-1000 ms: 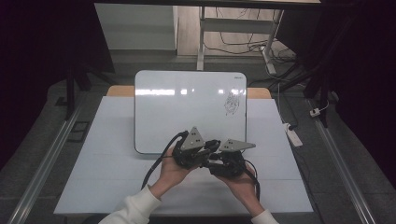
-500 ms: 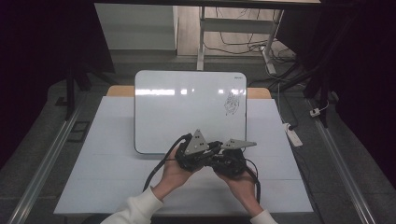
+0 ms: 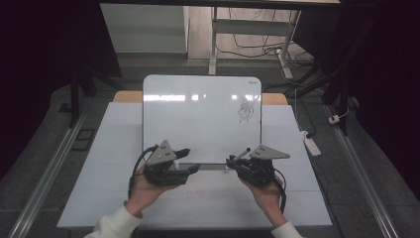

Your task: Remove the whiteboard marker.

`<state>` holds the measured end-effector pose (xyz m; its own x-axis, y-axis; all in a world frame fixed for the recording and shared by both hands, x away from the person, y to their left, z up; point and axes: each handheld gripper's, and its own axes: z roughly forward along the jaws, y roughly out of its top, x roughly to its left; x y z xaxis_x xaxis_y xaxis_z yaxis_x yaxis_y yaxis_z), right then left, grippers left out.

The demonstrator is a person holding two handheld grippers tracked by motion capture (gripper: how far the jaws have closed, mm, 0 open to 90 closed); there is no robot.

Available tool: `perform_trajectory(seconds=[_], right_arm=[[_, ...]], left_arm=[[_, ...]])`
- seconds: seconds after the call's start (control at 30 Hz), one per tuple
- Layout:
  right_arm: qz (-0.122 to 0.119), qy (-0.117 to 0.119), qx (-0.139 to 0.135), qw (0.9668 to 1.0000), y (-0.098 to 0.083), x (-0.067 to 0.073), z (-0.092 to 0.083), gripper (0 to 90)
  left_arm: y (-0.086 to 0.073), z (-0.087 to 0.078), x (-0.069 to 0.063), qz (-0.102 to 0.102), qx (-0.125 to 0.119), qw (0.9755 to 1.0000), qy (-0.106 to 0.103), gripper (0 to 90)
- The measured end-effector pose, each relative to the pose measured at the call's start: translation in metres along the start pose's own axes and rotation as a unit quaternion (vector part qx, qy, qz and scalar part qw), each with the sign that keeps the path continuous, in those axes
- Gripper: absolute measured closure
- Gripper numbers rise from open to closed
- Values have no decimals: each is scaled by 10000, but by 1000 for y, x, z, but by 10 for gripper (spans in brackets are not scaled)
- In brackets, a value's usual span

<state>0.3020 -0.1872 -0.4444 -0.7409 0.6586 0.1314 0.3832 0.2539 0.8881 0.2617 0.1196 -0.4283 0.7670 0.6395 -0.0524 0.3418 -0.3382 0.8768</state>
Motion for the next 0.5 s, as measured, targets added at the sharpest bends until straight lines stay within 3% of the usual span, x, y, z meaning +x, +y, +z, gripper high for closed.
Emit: perform_trajectory(seconds=[0.07,0.1,0.33,0.37,0.43,0.5], right_arm=[[-44,-27,-79,10000,1,-2,-3,777],[-73,-16,-110,9999,2,-3,-4,777],[-240,80,-359,9990,1,-9,-9,777],[-273,90,-406,9988,1,-10,-10,776],[-333,80,-492,9982,1,-11,-12,777],[-409,13,-565,9976,1,-12,-14,777]], left_arm=[[-24,-13,9,-208,210,9994,192,350],[-24,-13,9,-208,210,9994,192,346],[-69,-36,22,-511,408,9973,342,309],[-69,-36,22,-511,408,9973,342,309],[-85,-41,25,-573,488,9963,413,309],[-90,-43,27,-619,507,9959,433,308]])
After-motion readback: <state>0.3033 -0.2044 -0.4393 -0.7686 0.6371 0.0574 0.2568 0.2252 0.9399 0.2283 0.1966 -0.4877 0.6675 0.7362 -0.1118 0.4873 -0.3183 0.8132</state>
